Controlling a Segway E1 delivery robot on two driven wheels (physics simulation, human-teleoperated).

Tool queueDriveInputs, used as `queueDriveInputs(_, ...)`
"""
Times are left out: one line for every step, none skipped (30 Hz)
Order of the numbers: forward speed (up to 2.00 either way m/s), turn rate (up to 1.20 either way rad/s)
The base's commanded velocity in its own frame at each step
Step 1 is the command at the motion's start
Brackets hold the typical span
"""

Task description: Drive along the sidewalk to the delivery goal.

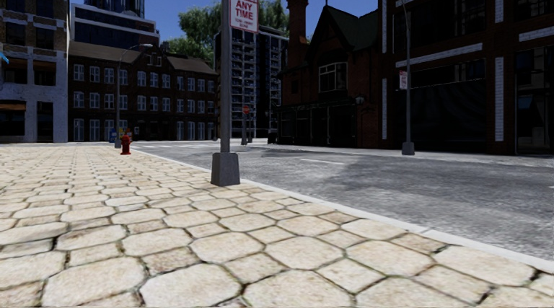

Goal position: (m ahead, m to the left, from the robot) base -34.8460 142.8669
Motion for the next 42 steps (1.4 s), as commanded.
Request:
queueDriveInputs(0.86,0.60)
queueDriveInputs(0.89,0.60)
queueDriveInputs(0.90,0.60)
queueDriveInputs(0.92,0.60)
queueDriveInputs(0.92,0.60)
queueDriveInputs(0.97,0.60)
queueDriveInputs(1.22,0.60)
queueDriveInputs(2.00,0.60)
queueDriveInputs(2.00,0.60)
queueDriveInputs(2.00,0.60)
queueDriveInputs(2.00,0.60)
queueDriveInputs(2.00,0.60)
queueDriveInputs(2.00,0.60)
queueDriveInputs(2.00,0.60)
queueDriveInputs(2.00,0.60)
queueDriveInputs(2.00,0.60)
queueDriveInputs(2.00,0.60)
queueDriveInputs(2.00,0.60)
queueDriveInputs(2.00,0.60)
queueDriveInputs(2.00,0.60)
queueDriveInputs(2.00,0.60)
queueDriveInputs(2.00,0.60)
queueDriveInputs(2.00,0.60)
queueDriveInputs(2.00,0.60)
queueDriveInputs(2.00,0.60)
queueDriveInputs(2.00,0.60)
queueDriveInputs(2.00,0.60)
queueDriveInputs(2.00,0.60)
queueDriveInputs(2.00,0.60)
queueDriveInputs(2.00,0.60)
queueDriveInputs(2.00,0.60)
queueDriveInputs(2.00,0.60)
queueDriveInputs(2.00,0.60)
queueDriveInputs(2.00,0.60)
queueDriveInputs(2.00,0.60)
queueDriveInputs(2.00,0.60)
queueDriveInputs(2.00,0.60)
queueDriveInputs(2.00,0.60)
queueDriveInputs(2.00,0.60)
queueDriveInputs(2.00,0.60)
queueDriveInputs(2.00,0.60)
queueDriveInputs(2.00,0.60)
